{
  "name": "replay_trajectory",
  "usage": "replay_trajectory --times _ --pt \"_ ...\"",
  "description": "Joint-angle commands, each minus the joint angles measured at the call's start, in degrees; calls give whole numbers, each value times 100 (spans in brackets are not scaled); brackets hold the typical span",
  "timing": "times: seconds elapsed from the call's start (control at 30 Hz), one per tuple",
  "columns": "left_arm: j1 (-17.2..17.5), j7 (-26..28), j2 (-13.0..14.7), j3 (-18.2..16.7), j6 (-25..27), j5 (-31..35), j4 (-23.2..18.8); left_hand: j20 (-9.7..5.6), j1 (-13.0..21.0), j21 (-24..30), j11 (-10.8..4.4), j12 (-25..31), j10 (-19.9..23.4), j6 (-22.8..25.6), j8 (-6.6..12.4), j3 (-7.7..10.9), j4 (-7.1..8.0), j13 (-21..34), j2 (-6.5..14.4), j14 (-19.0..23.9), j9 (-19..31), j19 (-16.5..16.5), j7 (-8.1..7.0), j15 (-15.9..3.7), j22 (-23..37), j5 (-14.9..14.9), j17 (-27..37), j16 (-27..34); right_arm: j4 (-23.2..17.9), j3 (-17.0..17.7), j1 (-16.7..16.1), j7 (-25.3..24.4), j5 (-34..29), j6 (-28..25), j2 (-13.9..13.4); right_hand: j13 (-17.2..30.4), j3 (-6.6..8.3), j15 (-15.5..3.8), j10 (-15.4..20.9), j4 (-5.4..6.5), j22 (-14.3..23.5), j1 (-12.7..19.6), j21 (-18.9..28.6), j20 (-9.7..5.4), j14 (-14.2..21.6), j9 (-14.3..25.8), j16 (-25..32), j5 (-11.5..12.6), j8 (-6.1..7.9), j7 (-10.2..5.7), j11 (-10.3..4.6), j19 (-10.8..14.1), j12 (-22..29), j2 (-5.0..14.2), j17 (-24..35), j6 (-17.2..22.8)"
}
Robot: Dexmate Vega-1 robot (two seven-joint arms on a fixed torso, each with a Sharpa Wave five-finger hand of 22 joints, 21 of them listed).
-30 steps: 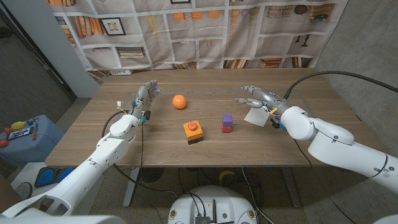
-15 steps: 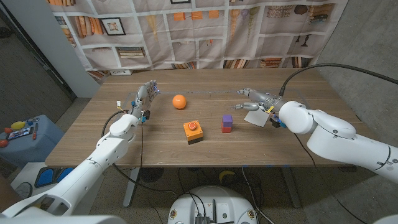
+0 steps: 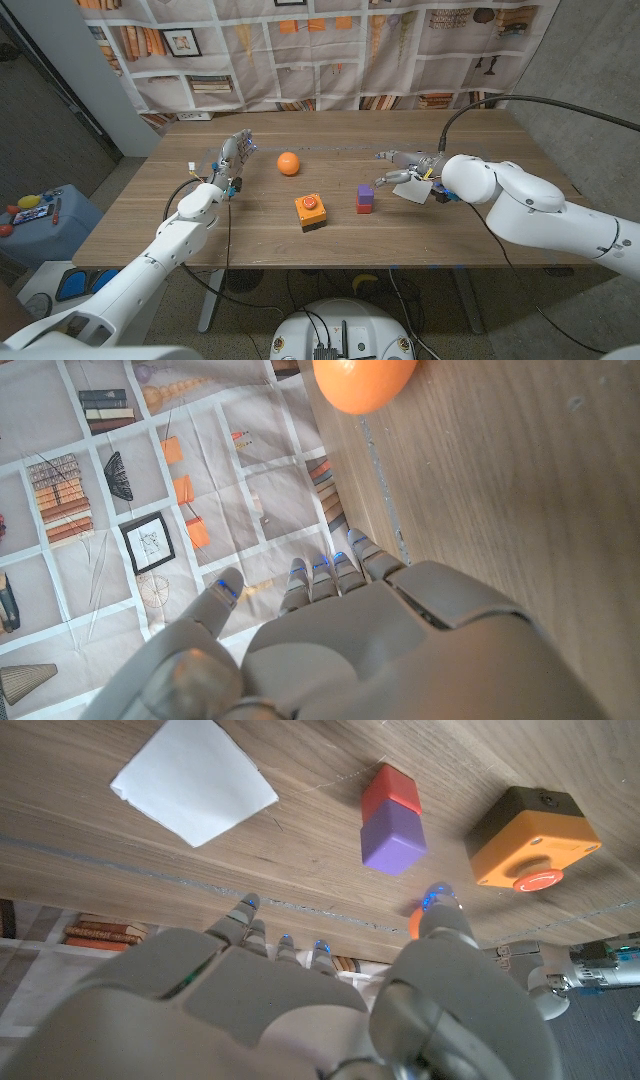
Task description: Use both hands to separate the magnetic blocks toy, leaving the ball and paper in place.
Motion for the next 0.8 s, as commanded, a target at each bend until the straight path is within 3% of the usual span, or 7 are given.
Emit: replay_trajectory --times 0.03,0.37,0.8 --pt "45 56 -20 -13 -6 3 -12 -95 -45 35 1 20 67 67 32 25 14 20 488 66 25 69 -8 -17 11 18 28 6 52 -845 654 1140 -1172 -358 284 12 53 57 -565 -9 19 99 21 53 -381 31 37 43 29 2 60 -61 32 -40 -5 -105" --pt "96 94 -37 -6 12 -10 -43 -97 -49 35 7 17 72 77 31 28 27 21 492 71 24 74 -7 -18 11 18 28 4 225 -1141 729 1736 -2098 -361 598 17 63 106 -611 0 20 159 19 105 -414 52 46 46 79 -29 74 -103 50 -121 -2 -105" --pt "174 159 -75 -13 -36 -7 -77 -96 -53 31 10 15 85 83 28 34 44 22 494 81 24 76 -4 -12 11 19 27 2 533 -1061 575 2332 -2947 158 954 23 53 114 -614 44 23 161 45 126 -403 89 79 37 207 -21 86 -78 84 -213 8 93"
